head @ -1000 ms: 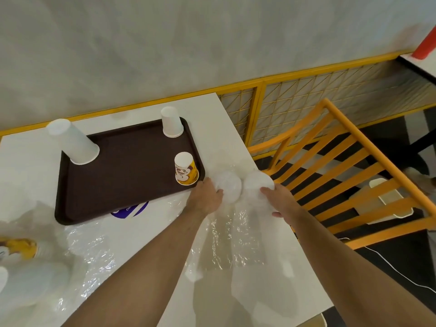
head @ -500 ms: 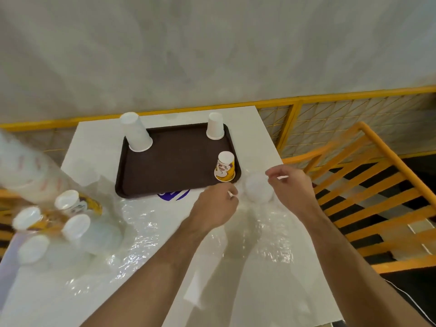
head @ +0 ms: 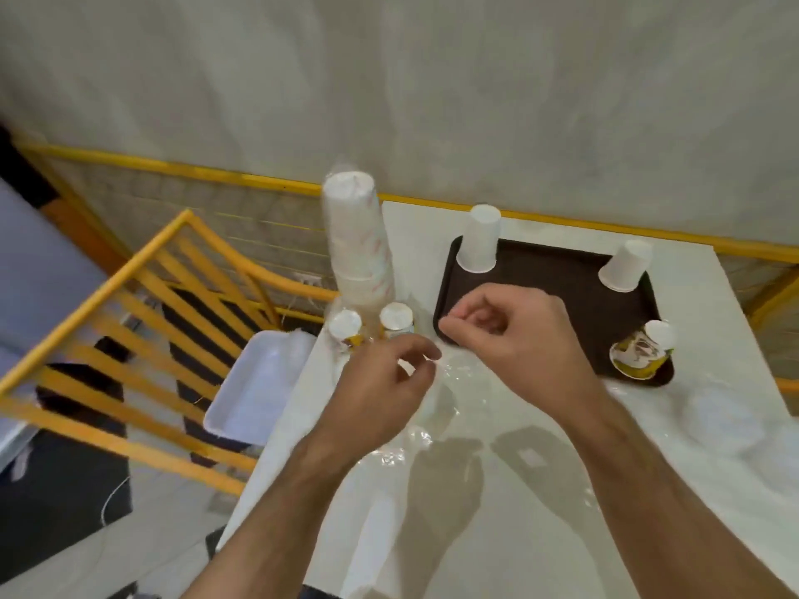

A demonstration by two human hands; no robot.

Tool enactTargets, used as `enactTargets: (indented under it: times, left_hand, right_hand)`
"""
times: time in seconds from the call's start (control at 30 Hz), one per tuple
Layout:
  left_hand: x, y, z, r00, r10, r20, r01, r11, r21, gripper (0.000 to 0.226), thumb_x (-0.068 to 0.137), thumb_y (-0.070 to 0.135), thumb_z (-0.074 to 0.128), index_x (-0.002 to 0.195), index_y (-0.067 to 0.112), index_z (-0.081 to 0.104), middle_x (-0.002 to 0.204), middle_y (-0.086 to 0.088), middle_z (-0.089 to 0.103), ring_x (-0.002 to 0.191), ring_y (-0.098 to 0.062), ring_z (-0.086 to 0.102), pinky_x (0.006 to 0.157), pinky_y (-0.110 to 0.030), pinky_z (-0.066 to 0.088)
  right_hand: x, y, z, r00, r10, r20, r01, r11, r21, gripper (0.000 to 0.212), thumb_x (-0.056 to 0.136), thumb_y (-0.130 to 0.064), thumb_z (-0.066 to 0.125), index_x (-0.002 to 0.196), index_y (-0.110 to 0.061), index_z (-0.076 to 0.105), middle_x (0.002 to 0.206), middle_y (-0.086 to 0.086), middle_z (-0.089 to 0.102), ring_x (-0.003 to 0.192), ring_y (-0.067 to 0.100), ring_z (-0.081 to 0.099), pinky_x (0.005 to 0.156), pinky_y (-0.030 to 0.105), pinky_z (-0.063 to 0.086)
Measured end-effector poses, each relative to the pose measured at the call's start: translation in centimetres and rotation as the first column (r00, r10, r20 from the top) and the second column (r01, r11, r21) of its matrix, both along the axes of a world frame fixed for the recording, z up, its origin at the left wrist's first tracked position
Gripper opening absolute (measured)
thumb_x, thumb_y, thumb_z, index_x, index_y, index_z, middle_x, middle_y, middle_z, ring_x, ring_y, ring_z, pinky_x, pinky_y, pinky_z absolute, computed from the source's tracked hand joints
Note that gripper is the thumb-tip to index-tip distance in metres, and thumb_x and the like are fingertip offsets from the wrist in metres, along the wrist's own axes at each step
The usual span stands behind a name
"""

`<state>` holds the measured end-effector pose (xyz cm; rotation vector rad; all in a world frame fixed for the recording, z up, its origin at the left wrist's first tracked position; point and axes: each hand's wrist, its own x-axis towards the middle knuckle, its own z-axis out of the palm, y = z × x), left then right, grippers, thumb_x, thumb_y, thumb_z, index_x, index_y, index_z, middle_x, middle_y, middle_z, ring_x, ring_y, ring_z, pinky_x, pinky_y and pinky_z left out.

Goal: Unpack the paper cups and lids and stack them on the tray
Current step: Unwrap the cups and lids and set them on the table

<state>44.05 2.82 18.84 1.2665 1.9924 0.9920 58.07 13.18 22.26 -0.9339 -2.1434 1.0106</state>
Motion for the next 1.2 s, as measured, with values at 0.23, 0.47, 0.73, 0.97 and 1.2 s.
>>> enactTargets:
  times: [0.23, 0.47, 0.73, 0.97, 1.2]
  left_hand:
    - [-17.4, -5.3, -4.8, 0.974, 0.211, 0.081, -0.205, 0.976, -0.074, 0.022, 0.095, 0.017, 0.058, 0.093, 0.034, 0.071, 0.091, 0.015, 0.071, 0.075, -0.008, 0.066, 0.068, -0.028, 0.055]
    - [-31.5, -6.0, -15.9, 0.938, 0.312, 0.148, -0.244, 0.902, -0.355, 0.017, 0.096, 0.018, 0.056, 0.108, 0.027, 0.066, 0.102, 0.009, 0.063, 0.093, -0.011, 0.06, 0.069, -0.021, 0.042]
    - [-39.2, -3.0, -29.1, 0.777, 0.487, 0.399, -0.2, 0.792, -0.576, 0.046, 0.095, 0.028, 0.061, 0.139, 0.03, 0.047, 0.129, -0.002, 0.058, 0.113, -0.023, 0.055, 0.106, -0.039, 0.043]
    - [-41.2, -2.6, -37.0, 0.587, 0.581, 0.564, -0.137, 0.758, -0.638, 0.043, 0.093, 0.026, 0.068, 0.132, 0.03, 0.051, 0.121, -0.001, 0.058, 0.112, -0.022, 0.056, 0.102, -0.039, 0.047]
    - [-41.6, -2.7, -39.2, 0.47, 0.647, 0.6, -0.195, 0.74, -0.644, 0.039, 0.089, 0.027, 0.073, 0.124, 0.033, 0.058, 0.118, -0.002, 0.061, 0.109, -0.022, 0.06, 0.097, -0.036, 0.051]
  right_hand:
    - [-18.7, -4.8, -3.3, 0.99, 0.137, -0.01, -0.138, 0.987, -0.08, 0.014, 0.098, -0.018, 0.06, 0.091, -0.018, 0.072, 0.073, -0.011, 0.066, 0.068, 0.006, 0.065, 0.06, 0.014, 0.046]
    - [-35.7, -3.7, -14.7, 0.933, 0.144, 0.33, -0.082, 0.977, -0.195, 0.048, 0.086, -0.009, 0.071, 0.13, -0.021, 0.058, 0.121, -0.001, 0.059, 0.102, 0.01, 0.053, 0.081, 0.02, 0.045]
    - [-45.6, 1.0, -33.0, 0.616, 0.184, 0.766, -0.024, 0.976, -0.215, 0.107, 0.069, -0.03, 0.089, 0.152, -0.036, 0.022, 0.16, 0.007, 0.014, 0.144, 0.035, 0.02, 0.108, 0.054, 0.043]
    - [-48.8, 3.8, -42.6, 0.262, 0.229, 0.938, -0.246, 0.955, -0.164, 0.119, 0.068, -0.055, 0.086, 0.154, -0.053, 0.005, 0.165, 0.002, -0.02, 0.151, 0.043, -0.013, 0.114, 0.069, 0.019]
    - [-49.7, 4.8, -45.0, 0.307, 0.157, 0.939, -0.279, 0.958, -0.069, 0.08, 0.079, -0.03, 0.081, 0.144, -0.043, 0.037, 0.152, 0.003, 0.019, 0.137, 0.034, 0.023, 0.1, 0.048, 0.047]
